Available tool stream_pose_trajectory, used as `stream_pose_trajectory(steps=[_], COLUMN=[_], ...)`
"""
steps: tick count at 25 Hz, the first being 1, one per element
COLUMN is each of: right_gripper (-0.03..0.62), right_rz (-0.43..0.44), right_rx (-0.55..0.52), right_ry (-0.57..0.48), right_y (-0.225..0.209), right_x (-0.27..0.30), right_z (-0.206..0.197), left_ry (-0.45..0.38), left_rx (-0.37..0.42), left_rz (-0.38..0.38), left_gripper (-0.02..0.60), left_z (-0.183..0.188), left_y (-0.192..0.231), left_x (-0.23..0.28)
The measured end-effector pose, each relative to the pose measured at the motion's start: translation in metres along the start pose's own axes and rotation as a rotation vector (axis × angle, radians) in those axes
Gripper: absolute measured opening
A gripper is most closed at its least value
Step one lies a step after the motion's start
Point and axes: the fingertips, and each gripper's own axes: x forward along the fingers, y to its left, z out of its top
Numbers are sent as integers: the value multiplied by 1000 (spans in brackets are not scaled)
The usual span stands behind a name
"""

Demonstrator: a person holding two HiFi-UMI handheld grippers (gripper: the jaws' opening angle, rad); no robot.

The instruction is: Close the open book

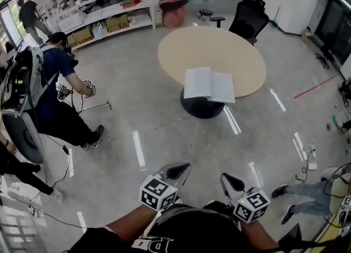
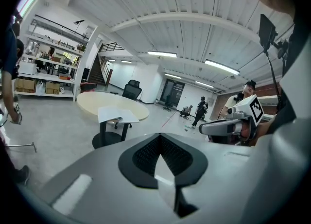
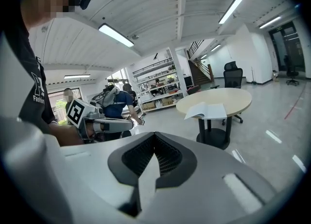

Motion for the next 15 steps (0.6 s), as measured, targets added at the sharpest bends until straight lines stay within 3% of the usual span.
stream_pose_trajectory(steps=[8, 12, 15], right_gripper=[9, 9, 9], right_rz=[-8, 40, 88], right_rx=[18, -5, -19], right_ry=[8, -6, -8], right_y=[-21, -47, -54], right_x=[31, 45, 62], right_z=[2, -20, 7], left_ry=[-12, -31, -36], left_rx=[-9, -29, -39], left_rz=[-10, 49, 83], left_gripper=[8, 8, 8], left_z=[7, -23, -2], left_y=[25, 33, 41], left_x=[21, 41, 50])
